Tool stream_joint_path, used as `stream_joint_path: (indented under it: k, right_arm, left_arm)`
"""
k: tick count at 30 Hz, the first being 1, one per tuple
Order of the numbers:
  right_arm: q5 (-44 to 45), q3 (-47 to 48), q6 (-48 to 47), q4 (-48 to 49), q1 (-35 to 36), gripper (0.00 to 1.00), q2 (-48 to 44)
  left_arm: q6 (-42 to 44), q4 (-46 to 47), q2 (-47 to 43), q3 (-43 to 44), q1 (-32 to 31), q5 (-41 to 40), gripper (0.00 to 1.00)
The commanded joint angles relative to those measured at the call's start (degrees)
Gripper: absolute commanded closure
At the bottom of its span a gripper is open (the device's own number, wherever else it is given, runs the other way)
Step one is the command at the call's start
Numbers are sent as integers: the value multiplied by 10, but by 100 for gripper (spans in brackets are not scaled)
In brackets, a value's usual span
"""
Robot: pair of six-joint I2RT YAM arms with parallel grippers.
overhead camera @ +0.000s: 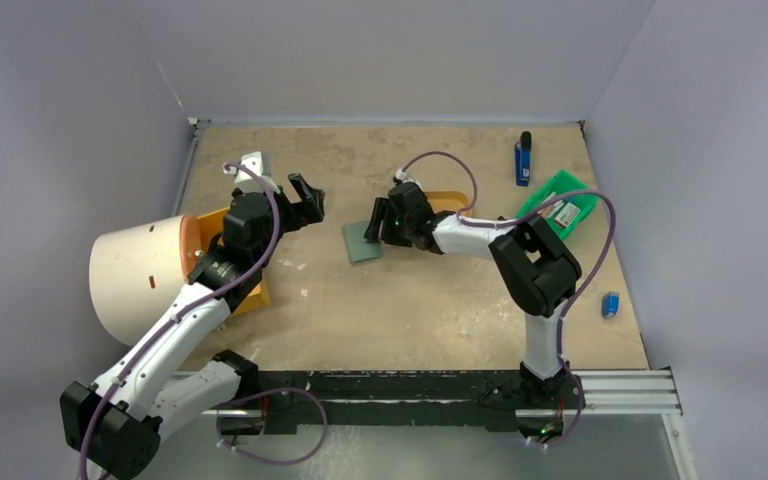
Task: Put the credit cards into the card holder
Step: Move the card holder to the center of the board.
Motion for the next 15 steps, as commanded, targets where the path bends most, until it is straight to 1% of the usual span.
stream_joint_path:
  k: [1,5,11,15]
  right_arm:
    - [0,34,-9,-16,3,36,4]
    - [-17,30,-10,-9,5,41,14]
    - [-30,3,-13,-2,12,53,10]
    - [-30,-21,-19,0,16,65,0]
  left_arm:
    - [9,28,-10,1,-5,-9,9]
    - [10,27,-13,0,-5,-12,9]
    - [11,26,-14,1,-7,-14,9]
    - [11,26,-13,1,-7,-12,9]
